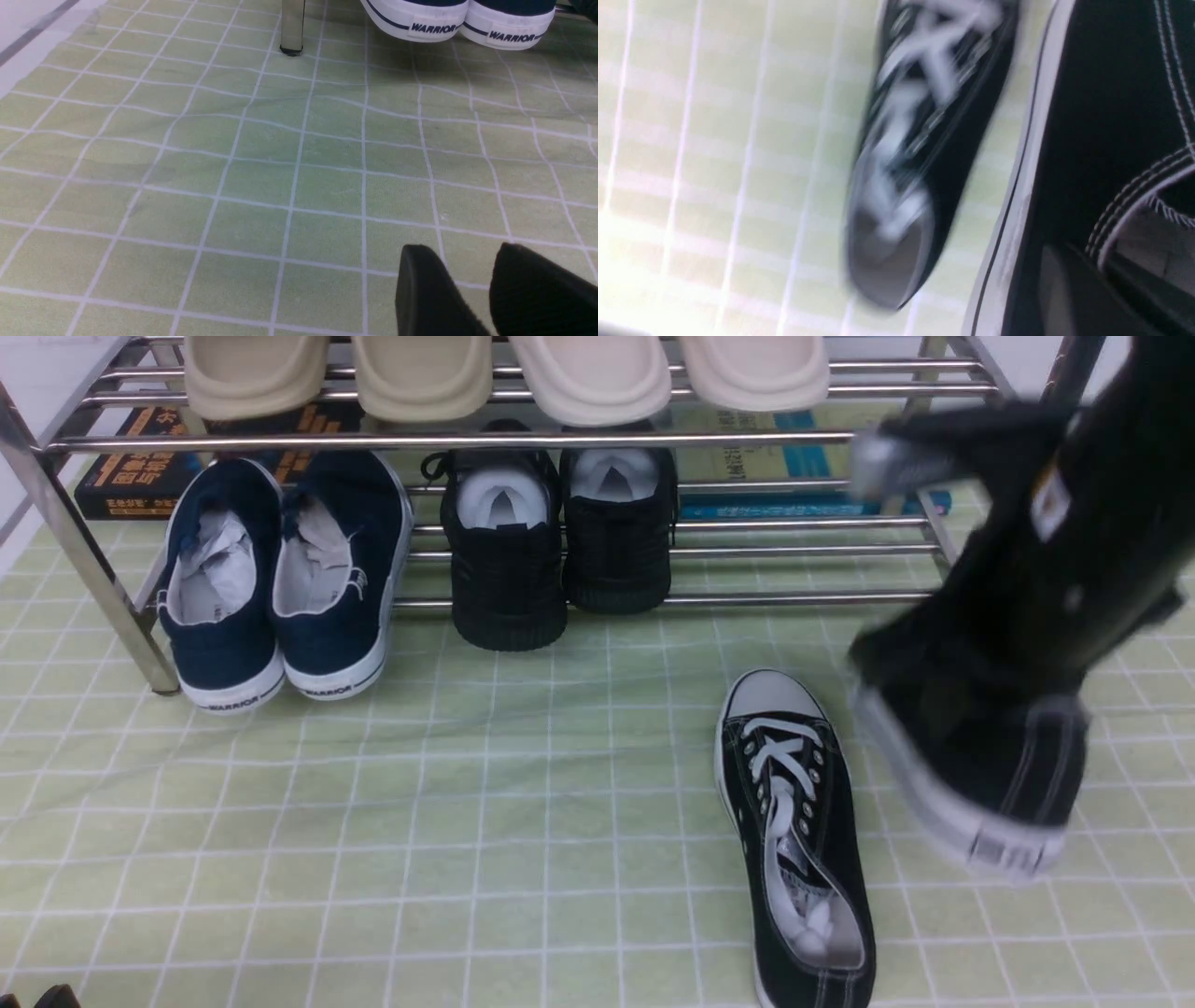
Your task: Take the shoes off the shelf with your hand from the green coffee tablecloth.
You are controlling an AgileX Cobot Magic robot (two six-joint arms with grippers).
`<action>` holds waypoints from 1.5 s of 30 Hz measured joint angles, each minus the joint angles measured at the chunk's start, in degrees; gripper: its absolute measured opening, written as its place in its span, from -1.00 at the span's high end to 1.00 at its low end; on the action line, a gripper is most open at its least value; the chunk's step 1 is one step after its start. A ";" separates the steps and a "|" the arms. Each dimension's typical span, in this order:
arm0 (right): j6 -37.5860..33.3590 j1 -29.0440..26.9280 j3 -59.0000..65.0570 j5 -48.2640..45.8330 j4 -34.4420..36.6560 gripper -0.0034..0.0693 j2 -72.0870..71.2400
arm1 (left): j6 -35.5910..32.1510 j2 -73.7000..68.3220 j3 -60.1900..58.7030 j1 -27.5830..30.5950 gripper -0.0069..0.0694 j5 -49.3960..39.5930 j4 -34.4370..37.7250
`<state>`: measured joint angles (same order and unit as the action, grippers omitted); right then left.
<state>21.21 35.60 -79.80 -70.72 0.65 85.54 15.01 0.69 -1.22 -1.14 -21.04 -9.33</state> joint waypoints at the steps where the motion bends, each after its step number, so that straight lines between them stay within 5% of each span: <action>1: 0.83 2.97 1.36 1.21 0.87 0.90 -0.40 | 0.00 0.00 0.00 0.00 0.19 0.00 0.00; 10: 6.20 15.47 2.20 14.27 2.20 0.89 1.99 | 0.00 0.00 0.00 0.00 0.19 0.00 0.00; 27: 8.11 16.11 2.20 31.13 1.52 0.89 12.40 | 0.00 0.00 0.00 0.00 0.19 0.00 0.00; 38: 8.05 17.23 -8.46 14.04 -0.65 0.89 12.58 | 0.00 0.00 0.00 0.00 0.19 0.00 0.00; 45: 7.65 18.74 -9.72 11.44 0.17 0.88 12.58 | 0.05 0.00 0.00 0.00 0.19 0.00 0.00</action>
<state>28.86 54.34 -89.53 -59.28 0.83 98.12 15.06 0.69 -1.22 -1.14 -21.04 -9.33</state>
